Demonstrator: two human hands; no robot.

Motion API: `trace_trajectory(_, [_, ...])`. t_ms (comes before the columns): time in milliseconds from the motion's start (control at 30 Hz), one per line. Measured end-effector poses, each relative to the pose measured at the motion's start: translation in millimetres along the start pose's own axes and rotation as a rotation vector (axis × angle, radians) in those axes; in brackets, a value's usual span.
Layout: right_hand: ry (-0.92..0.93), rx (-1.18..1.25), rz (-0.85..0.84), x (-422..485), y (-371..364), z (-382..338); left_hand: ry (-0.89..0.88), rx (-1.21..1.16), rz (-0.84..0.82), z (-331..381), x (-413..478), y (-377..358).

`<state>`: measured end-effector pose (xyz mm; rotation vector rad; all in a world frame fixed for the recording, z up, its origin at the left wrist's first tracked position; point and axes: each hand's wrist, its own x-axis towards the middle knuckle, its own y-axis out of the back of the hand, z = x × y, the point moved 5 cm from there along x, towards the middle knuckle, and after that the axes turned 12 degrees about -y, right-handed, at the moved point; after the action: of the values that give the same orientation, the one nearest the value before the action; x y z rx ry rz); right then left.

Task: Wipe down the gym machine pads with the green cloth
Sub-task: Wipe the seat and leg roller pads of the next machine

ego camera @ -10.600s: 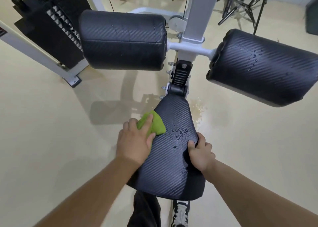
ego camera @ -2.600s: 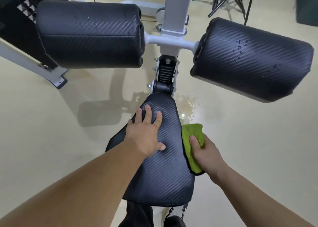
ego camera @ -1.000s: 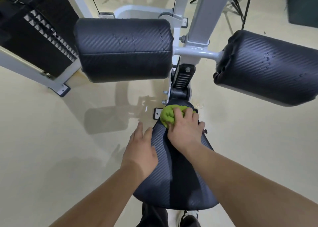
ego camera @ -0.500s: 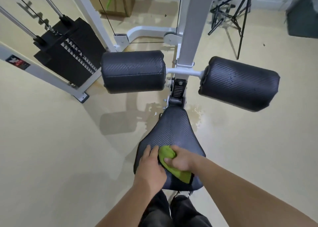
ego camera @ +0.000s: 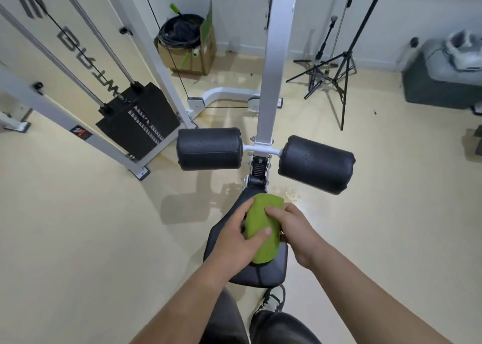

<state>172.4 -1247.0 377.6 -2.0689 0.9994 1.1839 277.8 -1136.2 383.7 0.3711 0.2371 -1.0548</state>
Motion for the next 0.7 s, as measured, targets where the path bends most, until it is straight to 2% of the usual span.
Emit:
trace_trajectory(133, [0.005, 0.108, -0.149, -15, -36, -25, -0.038, 0.007, 0.042, 23, 8, 34])
trace_trajectory(233, [0.007, 0.07, -0.174, -13, -66, -42, -0.04, -0.017, 0.045, 25, 24, 63])
trace_trajectory(400, [0.079, -0.271, 0.098, 17, -91, -77, 0.051, 0.071, 0.096, 11, 70, 119])
trace_trajectory(500, [0.018, -0.166, 0.142, 38, -102, -96, 0.081, 0.156, 0.129, 15, 109, 158])
trace_trajectory(700, [0.087, -0.222, 0.242, 88, -116, -142, -0.178, 0.45, 0.164, 60, 199, 213])
